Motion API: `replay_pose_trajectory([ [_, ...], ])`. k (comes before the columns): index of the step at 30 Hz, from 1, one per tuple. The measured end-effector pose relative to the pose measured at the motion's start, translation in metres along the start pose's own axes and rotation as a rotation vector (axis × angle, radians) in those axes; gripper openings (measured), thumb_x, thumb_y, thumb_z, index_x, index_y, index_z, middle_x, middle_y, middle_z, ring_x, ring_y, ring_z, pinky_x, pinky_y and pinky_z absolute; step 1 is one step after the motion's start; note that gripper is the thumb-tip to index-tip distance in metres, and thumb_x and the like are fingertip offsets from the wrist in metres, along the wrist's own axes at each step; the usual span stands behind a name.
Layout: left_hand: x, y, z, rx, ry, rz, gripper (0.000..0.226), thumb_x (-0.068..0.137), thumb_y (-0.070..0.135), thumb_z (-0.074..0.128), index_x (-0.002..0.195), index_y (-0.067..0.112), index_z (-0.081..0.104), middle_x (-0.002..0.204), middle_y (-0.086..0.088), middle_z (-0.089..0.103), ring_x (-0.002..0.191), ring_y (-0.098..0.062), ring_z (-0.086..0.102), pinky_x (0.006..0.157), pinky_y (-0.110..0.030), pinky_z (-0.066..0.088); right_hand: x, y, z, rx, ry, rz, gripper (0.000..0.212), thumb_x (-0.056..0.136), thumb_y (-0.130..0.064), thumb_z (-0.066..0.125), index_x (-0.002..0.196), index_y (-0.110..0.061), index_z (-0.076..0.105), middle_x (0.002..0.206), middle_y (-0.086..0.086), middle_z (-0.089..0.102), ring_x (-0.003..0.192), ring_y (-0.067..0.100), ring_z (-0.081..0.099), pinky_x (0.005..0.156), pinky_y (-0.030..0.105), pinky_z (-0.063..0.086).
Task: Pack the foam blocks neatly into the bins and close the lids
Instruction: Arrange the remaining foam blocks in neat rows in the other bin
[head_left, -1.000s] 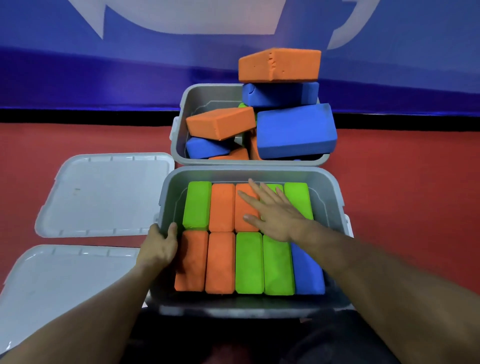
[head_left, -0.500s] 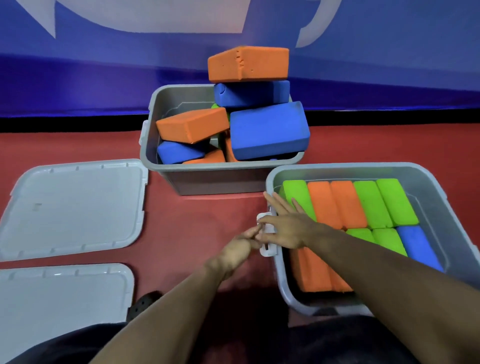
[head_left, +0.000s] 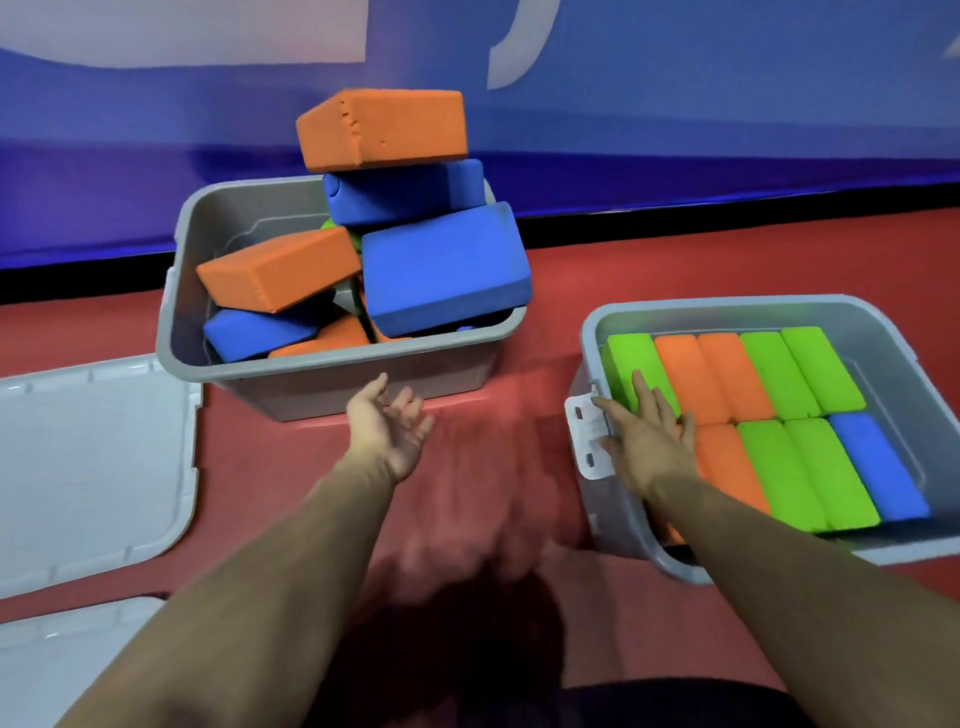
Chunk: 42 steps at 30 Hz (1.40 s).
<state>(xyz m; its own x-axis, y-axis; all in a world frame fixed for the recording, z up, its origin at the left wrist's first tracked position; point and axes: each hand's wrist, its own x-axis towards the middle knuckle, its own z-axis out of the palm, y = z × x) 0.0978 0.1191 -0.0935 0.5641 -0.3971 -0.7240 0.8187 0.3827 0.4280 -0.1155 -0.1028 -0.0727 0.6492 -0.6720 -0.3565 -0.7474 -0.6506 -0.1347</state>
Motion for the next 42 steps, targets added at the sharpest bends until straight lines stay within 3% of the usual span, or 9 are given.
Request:
replay_pose_trajectory([
  [3, 0.015, 0.017, 0.016, -0.083, 0.039, 0.058, 0.056, 0.102, 0.032, 0.049, 0.154, 0.017, 0.035, 0.153, -0.01, 0.044, 0.143, -0.024, 0.043, 0.119, -0.047, 0.032, -0.002, 0.014, 0.004, -0.049, 0.084, 0.183, 0.068, 0.096, -0.026, 0.055, 0.151, -0.054, 0.025, 0.169, -0.001, -0.005, 0.155, 0.027, 0.001, 0.121, 0.058, 0.003],
  [5, 0.022, 0.027, 0.021, -0.119, 0.05, 0.086, 0.061, 0.103, 0.03, 0.048, 0.158, 0.013, 0.029, 0.161, -0.011, 0.035, 0.151, -0.024, 0.034, 0.122, -0.047, 0.026, -0.003, 0.016, 0.008, -0.056, 0.123, 0.228, 0.068, 0.094, -0.029, 0.057, 0.151, -0.051, 0.027, 0.169, 0.002, -0.003, 0.155, 0.03, 0.001, 0.121, 0.059, 0.002],
  [16, 0.009, 0.038, 0.007, -0.132, 0.018, 0.084, 0.053, 0.102, 0.037, 0.054, 0.147, 0.01, 0.042, 0.147, -0.014, 0.051, 0.128, -0.027, 0.059, 0.11, -0.042, 0.045, -0.001, -0.096, -0.01, 0.163, 0.154, -0.336, 0.058, 0.101, -0.045, 0.047, 0.155, -0.042, 0.026, 0.169, -0.005, 0.004, 0.155, 0.02, 0.004, 0.126, 0.043, -0.002],
  [24, -0.076, -0.007, -0.047, 0.128, -0.015, -0.153, 0.044, 0.105, 0.044, 0.045, 0.125, 0.008, 0.061, 0.13, -0.012, 0.064, 0.106, -0.022, 0.069, 0.084, -0.034, 0.053, -0.025, -0.162, -0.005, 0.053, -0.152, -0.65, 0.04, 0.099, -0.046, 0.053, 0.134, -0.027, 0.058, 0.13, -0.005, 0.059, 0.121, 0.02, 0.054, 0.1, 0.04, 0.045],
  [30, -0.143, -0.019, -0.089, 0.756, -0.063, -0.365, 0.05, 0.103, 0.051, 0.046, 0.105, 0.006, 0.068, 0.098, -0.013, 0.075, 0.084, -0.026, 0.07, 0.077, -0.039, 0.056, -0.063, -0.154, -0.003, -0.125, -0.551, -0.577, 0.05, 0.099, -0.052, 0.051, 0.138, -0.021, 0.058, 0.135, 0.001, 0.061, 0.124, 0.021, 0.057, 0.102, 0.034, 0.044],
  [33, -0.159, -0.019, -0.097, 1.29, -0.002, 0.265, 0.029, 0.1, 0.034, 0.061, 0.089, 0.008, 0.069, 0.081, -0.004, 0.07, 0.073, -0.023, 0.062, 0.08, -0.047, 0.055, -0.078, -0.155, -0.002, -0.104, -0.512, -0.535, 0.052, 0.099, -0.053, 0.052, 0.139, -0.021, 0.057, 0.137, 0.001, 0.058, 0.125, 0.022, 0.055, 0.103, 0.035, 0.042],
  [36, -0.165, 0.002, -0.107, 1.741, -0.021, 0.603, 0.034, 0.098, 0.039, 0.06, 0.127, 0.021, 0.063, 0.125, -0.001, 0.067, 0.117, -0.022, 0.06, 0.107, -0.039, 0.043, -0.097, -0.164, -0.003, -0.093, -0.474, -0.454, 0.046, 0.1, -0.047, 0.052, 0.135, -0.019, 0.058, 0.131, 0.003, 0.06, 0.119, 0.024, 0.057, 0.094, 0.033, 0.043],
  [39, -0.165, 0.019, -0.132, 2.18, -0.01, 0.399, 0.053, 0.101, 0.043, 0.049, 0.15, 0.023, 0.042, 0.154, 0.001, 0.044, 0.145, -0.025, 0.035, 0.126, -0.051, 0.011, -0.113, -0.17, 0.003, -0.141, -0.466, -0.414, 0.04, 0.1, -0.043, 0.053, 0.13, -0.018, 0.06, 0.123, 0.005, 0.065, 0.109, 0.025, 0.061, 0.091, 0.035, 0.048],
  [42, -0.171, 0.024, -0.145, 2.237, -0.088, 0.427, 0.053, 0.101, 0.044, 0.05, 0.15, 0.024, 0.043, 0.152, 0.001, 0.046, 0.144, -0.024, 0.036, 0.126, -0.047, 0.009, -0.125, -0.167, 0.01, -0.175, -0.435, -0.39, 0.038, 0.098, -0.041, 0.055, 0.128, -0.019, 0.061, 0.122, 0.004, 0.065, 0.106, 0.025, 0.063, 0.09, 0.037, 0.051],
])
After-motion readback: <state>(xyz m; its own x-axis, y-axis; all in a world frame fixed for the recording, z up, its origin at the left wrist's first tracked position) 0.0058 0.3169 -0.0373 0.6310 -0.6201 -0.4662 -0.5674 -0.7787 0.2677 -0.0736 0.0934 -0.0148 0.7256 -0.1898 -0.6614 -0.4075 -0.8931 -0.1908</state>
